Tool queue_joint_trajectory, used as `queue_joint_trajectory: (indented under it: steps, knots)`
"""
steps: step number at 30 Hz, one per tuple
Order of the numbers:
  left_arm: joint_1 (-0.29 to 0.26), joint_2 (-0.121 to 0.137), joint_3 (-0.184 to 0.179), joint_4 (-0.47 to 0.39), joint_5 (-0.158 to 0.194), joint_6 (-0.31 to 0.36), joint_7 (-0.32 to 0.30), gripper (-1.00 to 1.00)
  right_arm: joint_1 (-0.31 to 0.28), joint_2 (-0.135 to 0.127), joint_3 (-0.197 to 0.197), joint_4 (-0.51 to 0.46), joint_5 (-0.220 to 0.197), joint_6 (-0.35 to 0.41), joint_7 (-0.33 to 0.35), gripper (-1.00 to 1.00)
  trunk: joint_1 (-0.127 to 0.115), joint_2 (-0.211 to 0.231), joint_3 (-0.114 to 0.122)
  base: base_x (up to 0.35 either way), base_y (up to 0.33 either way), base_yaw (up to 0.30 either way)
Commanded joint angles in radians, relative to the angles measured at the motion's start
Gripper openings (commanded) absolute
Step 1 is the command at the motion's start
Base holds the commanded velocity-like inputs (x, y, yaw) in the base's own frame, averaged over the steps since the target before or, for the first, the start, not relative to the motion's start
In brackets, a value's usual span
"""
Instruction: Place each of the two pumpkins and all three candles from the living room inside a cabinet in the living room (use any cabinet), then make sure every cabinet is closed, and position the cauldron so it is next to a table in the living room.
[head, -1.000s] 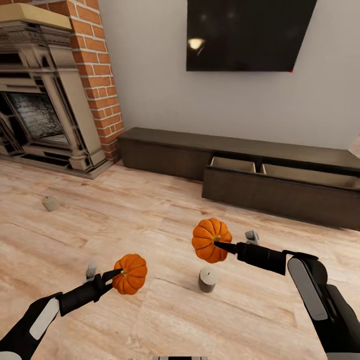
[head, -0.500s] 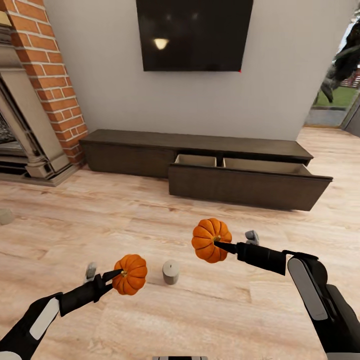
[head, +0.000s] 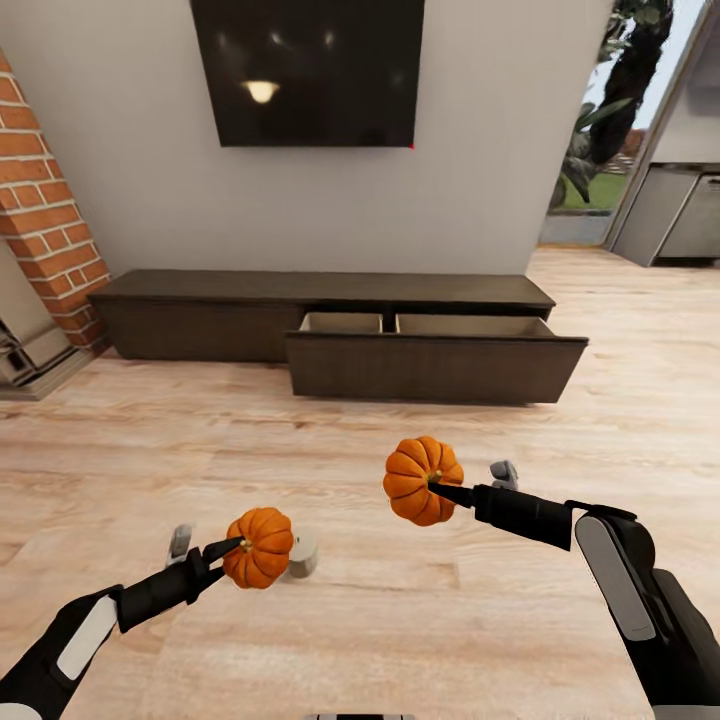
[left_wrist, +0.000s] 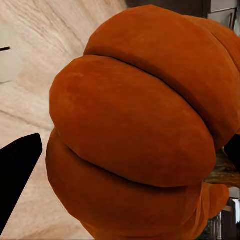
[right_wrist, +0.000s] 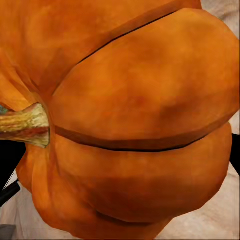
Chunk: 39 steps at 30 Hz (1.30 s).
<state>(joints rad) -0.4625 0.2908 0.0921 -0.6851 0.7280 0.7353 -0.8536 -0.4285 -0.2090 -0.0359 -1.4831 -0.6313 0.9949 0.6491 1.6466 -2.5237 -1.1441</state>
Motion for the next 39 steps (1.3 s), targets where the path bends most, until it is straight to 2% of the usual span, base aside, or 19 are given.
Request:
queue_joint_trajectory:
  steps: [1, 9, 14, 21, 33, 39]
  knots:
    - [0.0, 0.0, 0.001, -0.001, 0.007, 0.009, -0.001, -1.0, -0.001, 0.0, -0.001, 0.0, -0.009, 0.008, 0.004, -1.0, -0.001, 0.0, 0.003, 0.0, 0.0, -0.288]
    - [-0.001, -0.002, 0.002, -0.001, 0.007, 0.009, 0.003, -1.0, -0.001, 0.0, -0.001, 0.0, -0.01, 0.008, 0.004, -1.0, -0.004, 0.002, 0.034, 0.0, 0.0, -0.123]
    - [0.0, -0.002, 0.002, -0.001, 0.007, 0.008, 0.004, -1.0, -0.001, 0.0, -0.001, 0.0, -0.009, 0.008, 0.004, -1.0, -0.004, 0.002, 0.035, 0.0, 0.0, -0.026]
    - [0.0, -0.005, 0.002, -0.001, 0.0, 0.007, 0.007, -1.0, -0.001, 0.0, -0.001, 0.0, -0.009, 0.008, 0.004, -1.0, -0.004, 0.002, 0.039, -0.121, -0.109, -0.187]
    - [0.0, -0.005, 0.002, -0.001, -0.002, 0.007, 0.008, -1.0, -0.001, 0.0, -0.001, -0.001, -0.01, 0.008, 0.004, -1.0, -0.004, 0.002, 0.04, -0.099, -0.279, -0.038]
    - [0.0, -0.005, 0.002, -0.001, -0.003, 0.007, 0.008, -1.0, -0.001, 0.0, -0.001, 0.0, -0.011, 0.008, 0.004, -1.0, -0.004, 0.002, 0.04, -0.002, -0.321, -0.199]
